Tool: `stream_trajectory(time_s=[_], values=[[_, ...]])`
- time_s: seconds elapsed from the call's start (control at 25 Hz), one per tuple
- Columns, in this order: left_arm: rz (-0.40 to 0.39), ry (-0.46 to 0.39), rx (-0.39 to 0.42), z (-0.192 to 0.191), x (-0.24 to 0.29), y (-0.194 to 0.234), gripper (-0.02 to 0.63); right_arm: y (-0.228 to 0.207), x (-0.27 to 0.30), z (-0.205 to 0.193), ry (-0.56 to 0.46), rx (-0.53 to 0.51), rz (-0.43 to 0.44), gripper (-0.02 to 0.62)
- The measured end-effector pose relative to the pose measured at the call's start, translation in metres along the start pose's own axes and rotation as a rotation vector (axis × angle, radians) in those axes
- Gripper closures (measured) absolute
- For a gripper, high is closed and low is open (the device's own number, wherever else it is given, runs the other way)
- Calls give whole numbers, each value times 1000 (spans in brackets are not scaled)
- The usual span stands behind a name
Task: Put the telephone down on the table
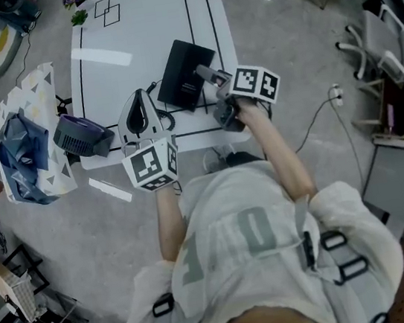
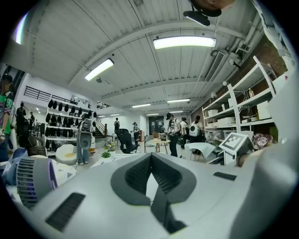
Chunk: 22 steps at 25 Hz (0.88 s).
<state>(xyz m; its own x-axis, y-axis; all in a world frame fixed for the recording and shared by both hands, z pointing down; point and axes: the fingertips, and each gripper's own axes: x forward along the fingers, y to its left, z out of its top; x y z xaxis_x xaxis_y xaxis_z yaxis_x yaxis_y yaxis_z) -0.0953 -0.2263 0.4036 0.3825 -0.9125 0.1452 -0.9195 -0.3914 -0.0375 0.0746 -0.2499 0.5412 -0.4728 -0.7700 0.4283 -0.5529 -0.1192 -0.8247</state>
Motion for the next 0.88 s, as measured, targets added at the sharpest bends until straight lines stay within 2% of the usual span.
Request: stream_trajectory(time_s=[0.2, 0.32, 0.52, 0.72, 0.76, 0.84, 0.88], values=[[-6, -23, 9, 10, -2, -4, 599, 17, -15, 24, -74, -60, 5, 282], [-10, -36, 14, 16, -5, -7, 600, 38, -26, 40, -128, -148, 18, 282], [-6, -64, 23, 28, -9, -4, 599, 79, -47, 58, -255, -452, 1, 284], [-1, -90, 30, 40, -14, -1, 600, 124, -69, 61, -373, -694, 70, 288], [1, -94, 31, 41, -15, 0, 600, 130, -72, 60, -389, -741, 65, 305], [4, -101, 33, 42, -17, 1, 600, 137, -77, 57, -428, -833, 34, 487], [5, -104, 33, 43, -17, 2, 599, 140, -79, 54, -444, -870, 21, 529]])
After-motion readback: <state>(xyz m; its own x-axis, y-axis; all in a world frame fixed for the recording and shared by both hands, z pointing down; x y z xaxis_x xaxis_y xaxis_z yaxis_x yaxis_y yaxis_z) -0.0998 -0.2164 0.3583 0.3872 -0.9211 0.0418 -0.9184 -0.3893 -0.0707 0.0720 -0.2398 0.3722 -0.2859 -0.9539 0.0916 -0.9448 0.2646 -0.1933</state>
